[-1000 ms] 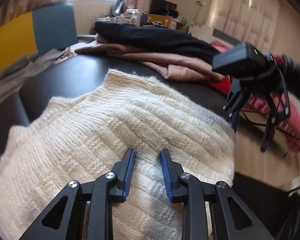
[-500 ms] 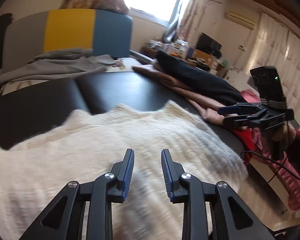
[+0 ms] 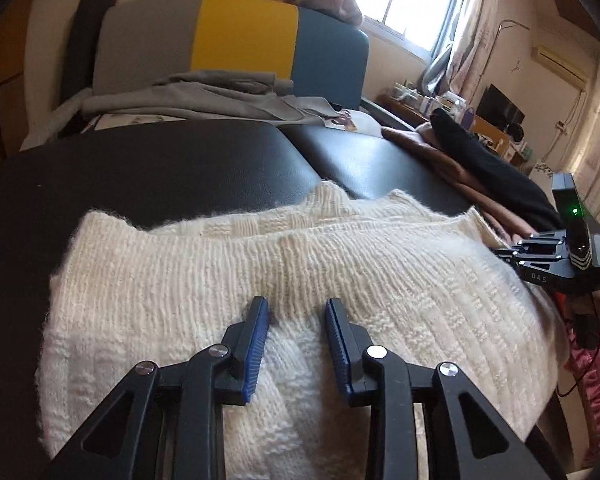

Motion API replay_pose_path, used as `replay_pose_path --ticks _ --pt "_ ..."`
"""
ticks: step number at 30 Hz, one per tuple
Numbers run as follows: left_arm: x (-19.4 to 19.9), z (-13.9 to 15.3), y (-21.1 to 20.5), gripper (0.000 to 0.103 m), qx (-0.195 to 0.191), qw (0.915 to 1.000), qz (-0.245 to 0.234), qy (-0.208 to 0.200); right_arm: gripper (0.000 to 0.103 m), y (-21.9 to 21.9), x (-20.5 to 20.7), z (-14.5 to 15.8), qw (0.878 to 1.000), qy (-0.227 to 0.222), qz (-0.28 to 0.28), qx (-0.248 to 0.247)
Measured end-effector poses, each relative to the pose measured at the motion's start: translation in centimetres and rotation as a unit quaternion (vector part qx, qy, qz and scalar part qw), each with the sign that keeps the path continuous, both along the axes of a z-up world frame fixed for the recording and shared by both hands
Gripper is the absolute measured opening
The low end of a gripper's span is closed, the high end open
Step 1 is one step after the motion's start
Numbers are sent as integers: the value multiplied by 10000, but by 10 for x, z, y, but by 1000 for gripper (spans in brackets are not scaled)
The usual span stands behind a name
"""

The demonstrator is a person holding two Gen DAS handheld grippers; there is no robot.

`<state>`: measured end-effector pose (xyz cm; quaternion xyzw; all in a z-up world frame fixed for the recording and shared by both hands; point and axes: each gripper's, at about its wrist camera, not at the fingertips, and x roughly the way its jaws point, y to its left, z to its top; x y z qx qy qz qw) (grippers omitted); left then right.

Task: Fold clothes
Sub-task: 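Pinch the sweater fold with the right gripper and lay it down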

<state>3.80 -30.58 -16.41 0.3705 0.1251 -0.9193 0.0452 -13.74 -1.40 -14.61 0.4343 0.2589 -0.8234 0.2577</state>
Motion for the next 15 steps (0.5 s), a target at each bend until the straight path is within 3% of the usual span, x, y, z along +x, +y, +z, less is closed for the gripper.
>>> replay_pose_path --ticks 2,5,7,8,9,12,15 --pt "-1 1 3 31 -69 10000 53 -20 9 -1 1 1 9999 106 -95 -54" --pt "4 8 -8 31 514 9986 116 97 11 -6 6 3 9994 347 -58 36" --pt "17 16 -21 33 974 9947 207 271 24 -2 3 11 9990 392 -215 -51" --pt "28 21 -29 35 1076 9929 335 370 46 1 1 17 9983 441 -356 -123" --pt "42 27 -39 35 1108 9914 509 476 58 3 1 25 9967 575 -504 -256" --pt "79 38 -79 39 1247 9853 990 612 65 5 15 57 9905 1000 -507 -800" --pt "107 31 -126 43 1721 9747 1360 428 74 -6 37 72 9870 609 101 -1485"
